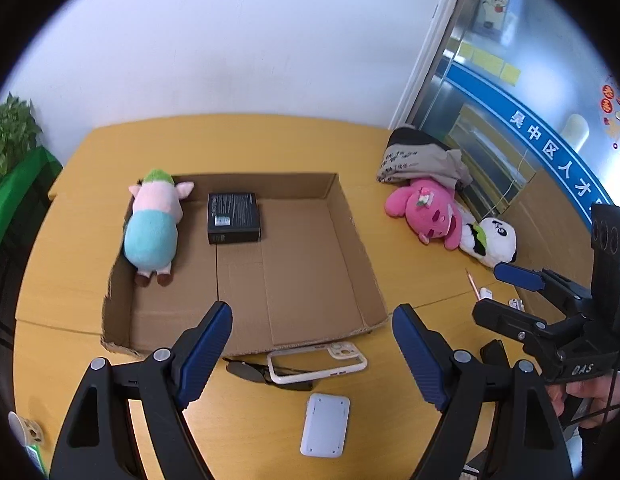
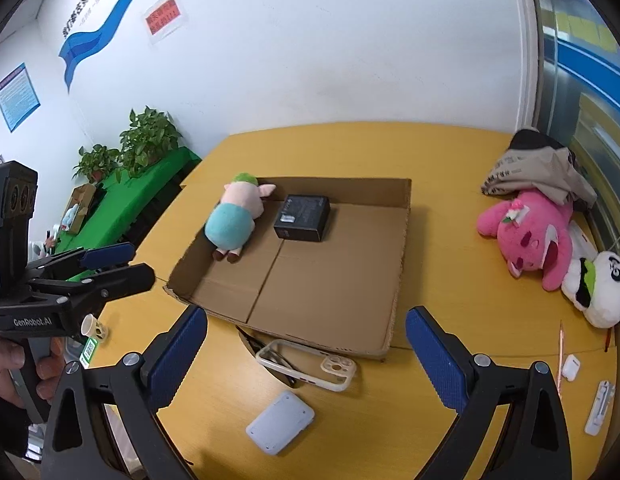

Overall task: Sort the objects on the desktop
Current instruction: 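Lift both tools out of the cardboard box, then move both tools down toward the white-rimmed clear phone case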

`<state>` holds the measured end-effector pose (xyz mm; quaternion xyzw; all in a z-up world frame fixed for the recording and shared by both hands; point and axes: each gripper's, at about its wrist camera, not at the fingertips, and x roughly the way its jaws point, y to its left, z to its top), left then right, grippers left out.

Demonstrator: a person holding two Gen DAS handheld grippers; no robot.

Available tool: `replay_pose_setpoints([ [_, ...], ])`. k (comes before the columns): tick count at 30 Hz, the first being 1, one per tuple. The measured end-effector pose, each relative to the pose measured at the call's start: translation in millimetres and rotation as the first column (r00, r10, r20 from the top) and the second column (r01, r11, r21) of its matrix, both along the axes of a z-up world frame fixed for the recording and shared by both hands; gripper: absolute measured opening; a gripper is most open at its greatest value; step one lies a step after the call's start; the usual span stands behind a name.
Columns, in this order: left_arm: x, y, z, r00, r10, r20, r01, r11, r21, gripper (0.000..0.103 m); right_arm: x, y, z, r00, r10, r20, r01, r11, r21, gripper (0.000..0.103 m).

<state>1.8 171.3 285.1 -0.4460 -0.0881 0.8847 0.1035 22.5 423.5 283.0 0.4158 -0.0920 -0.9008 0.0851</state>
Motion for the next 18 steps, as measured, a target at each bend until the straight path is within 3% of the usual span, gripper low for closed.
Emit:
replay_pose_setpoints([
  [7, -12.7, -5.9, -44.9, 0.991, -0.008, 0.13, 0.001, 0.999, 0.052, 0.082, -1.9, 38.9, -59.7, 0.979, -0.077, 0.19, 0.09, 0.994, -0.064, 0.101],
  [18, -34.0, -10.9, -125.7, 0.942, -0.02, 0.335, -0.028, 0.99, 0.137, 0.082, -13.0, 71.5, -165.6, 0.876, -0.072, 0.477, 0.245, 0.918, -0.311, 0.093],
])
